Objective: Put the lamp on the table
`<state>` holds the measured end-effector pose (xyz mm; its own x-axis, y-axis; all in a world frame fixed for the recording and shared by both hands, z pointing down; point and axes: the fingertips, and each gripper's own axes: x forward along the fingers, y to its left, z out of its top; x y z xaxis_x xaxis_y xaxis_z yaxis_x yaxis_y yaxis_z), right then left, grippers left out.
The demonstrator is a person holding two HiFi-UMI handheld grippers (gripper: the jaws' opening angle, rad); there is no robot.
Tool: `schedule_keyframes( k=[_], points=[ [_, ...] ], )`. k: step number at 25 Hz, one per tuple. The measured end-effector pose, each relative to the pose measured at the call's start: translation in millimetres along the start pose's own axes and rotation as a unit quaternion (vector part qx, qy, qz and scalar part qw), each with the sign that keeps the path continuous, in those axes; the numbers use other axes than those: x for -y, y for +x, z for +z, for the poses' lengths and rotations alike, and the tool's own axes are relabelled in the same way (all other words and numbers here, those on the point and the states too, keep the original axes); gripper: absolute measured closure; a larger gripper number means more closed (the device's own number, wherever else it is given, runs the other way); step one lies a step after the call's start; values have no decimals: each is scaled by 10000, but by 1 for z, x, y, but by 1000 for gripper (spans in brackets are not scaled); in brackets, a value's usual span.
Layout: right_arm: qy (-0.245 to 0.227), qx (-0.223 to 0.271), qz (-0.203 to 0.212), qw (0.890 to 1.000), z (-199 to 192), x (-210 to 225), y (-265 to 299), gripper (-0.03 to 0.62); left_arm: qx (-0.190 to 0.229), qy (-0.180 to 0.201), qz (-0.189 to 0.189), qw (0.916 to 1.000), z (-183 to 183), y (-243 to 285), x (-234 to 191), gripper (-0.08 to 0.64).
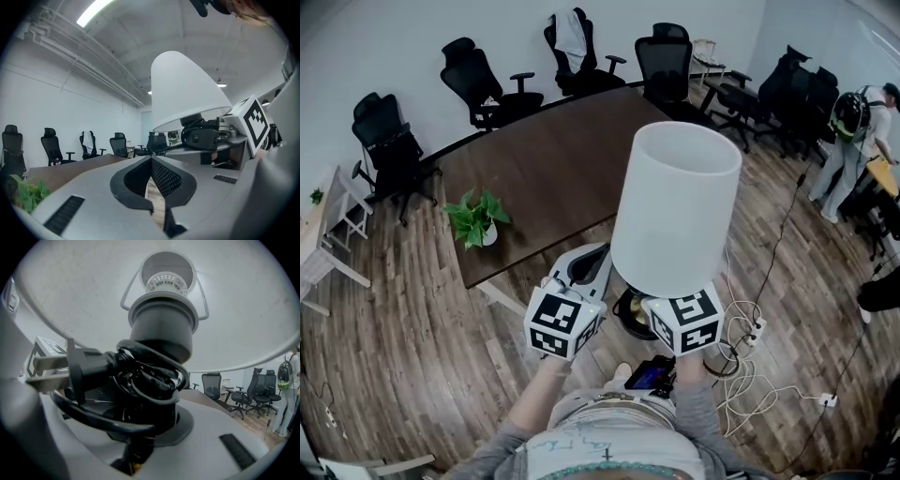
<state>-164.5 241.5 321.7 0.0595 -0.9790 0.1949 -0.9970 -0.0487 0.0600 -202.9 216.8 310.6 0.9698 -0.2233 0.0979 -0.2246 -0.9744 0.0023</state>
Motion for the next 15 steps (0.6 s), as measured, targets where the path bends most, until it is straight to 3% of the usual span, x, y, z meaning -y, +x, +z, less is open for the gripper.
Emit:
schedule_keyframes(
  k=[8, 15],
  points=[
    [-10, 36, 210, 9998, 2, 32, 13, 532, -62, 8, 145, 9999, -3, 31, 0, 549],
    [24, 220, 130, 9997, 13, 45, 26, 532, -52, -47, 256, 9996, 0, 41, -9, 549]
  ],
)
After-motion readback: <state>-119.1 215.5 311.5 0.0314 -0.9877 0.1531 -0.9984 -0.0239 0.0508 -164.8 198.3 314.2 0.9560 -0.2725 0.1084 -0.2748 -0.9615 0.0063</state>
